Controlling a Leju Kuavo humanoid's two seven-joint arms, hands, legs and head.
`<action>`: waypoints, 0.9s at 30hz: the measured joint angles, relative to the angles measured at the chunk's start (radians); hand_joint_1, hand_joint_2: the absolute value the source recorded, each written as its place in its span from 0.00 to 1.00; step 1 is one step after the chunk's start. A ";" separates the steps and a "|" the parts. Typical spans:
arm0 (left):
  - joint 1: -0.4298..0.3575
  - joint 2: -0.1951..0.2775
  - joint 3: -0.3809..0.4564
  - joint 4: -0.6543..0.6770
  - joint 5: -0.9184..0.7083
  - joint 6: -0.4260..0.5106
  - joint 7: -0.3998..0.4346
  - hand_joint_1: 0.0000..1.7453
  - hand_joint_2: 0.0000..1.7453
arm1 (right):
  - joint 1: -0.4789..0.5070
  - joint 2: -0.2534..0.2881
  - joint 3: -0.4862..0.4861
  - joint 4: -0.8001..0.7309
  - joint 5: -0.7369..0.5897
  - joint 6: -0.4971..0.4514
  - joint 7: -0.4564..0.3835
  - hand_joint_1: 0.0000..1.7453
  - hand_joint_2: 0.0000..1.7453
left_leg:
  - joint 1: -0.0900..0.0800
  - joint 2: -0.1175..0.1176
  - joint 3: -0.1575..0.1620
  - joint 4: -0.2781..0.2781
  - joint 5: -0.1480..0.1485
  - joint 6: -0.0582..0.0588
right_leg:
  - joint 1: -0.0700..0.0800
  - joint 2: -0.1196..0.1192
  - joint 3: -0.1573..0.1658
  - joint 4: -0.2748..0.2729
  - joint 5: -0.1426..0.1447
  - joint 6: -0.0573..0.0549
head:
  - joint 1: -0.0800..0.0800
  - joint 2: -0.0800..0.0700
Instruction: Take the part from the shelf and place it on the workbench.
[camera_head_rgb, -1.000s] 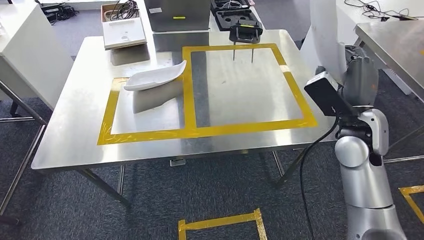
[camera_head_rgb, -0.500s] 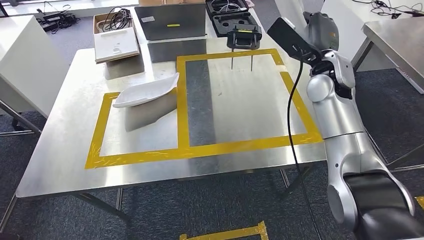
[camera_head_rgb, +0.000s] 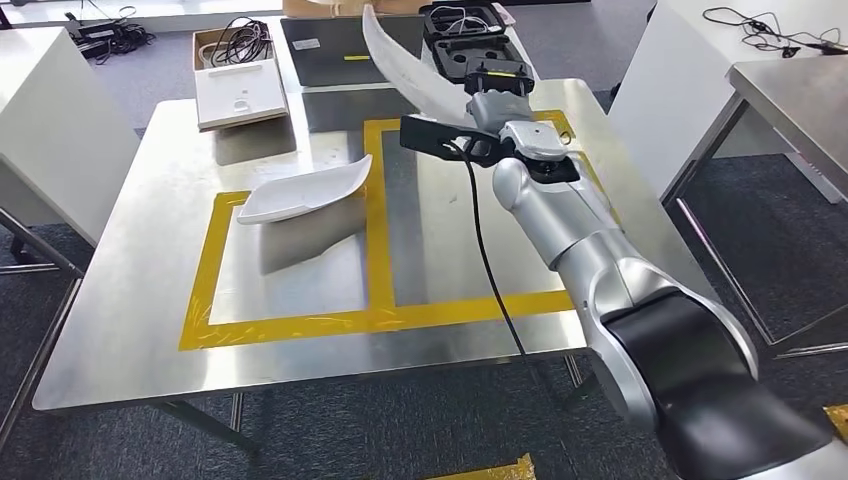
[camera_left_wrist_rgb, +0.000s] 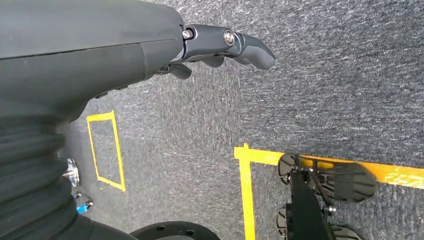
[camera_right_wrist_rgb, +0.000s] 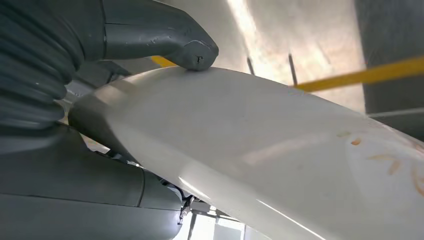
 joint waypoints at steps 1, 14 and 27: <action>0.000 0.000 -0.001 0.000 0.002 0.000 0.001 0.00 1.00 | 0.006 0.008 0.016 0.010 0.007 0.005 -0.001 1.00 1.00 | 0.000 0.000 0.000 0.000 -0.001 0.002 | 0.000 0.000 0.001 -0.002 0.000 0.001 | 0.000 0.000; 0.015 0.006 -0.001 0.001 0.008 0.000 0.008 0.00 1.00 | 0.033 0.030 0.108 0.072 0.061 0.021 0.060 1.00 1.00 | -0.001 0.002 0.001 0.000 -0.003 0.010 | -0.001 0.000 0.005 -0.010 0.000 0.028 | 0.000 0.000; 0.012 0.007 -0.001 0.001 0.025 0.000 0.005 0.00 1.00 | 0.031 -0.020 0.114 0.099 0.070 0.002 0.164 1.00 1.00 | 0.001 0.002 0.002 -0.001 -0.003 0.009 | -0.001 0.001 0.005 -0.009 0.000 0.028 | 0.000 0.000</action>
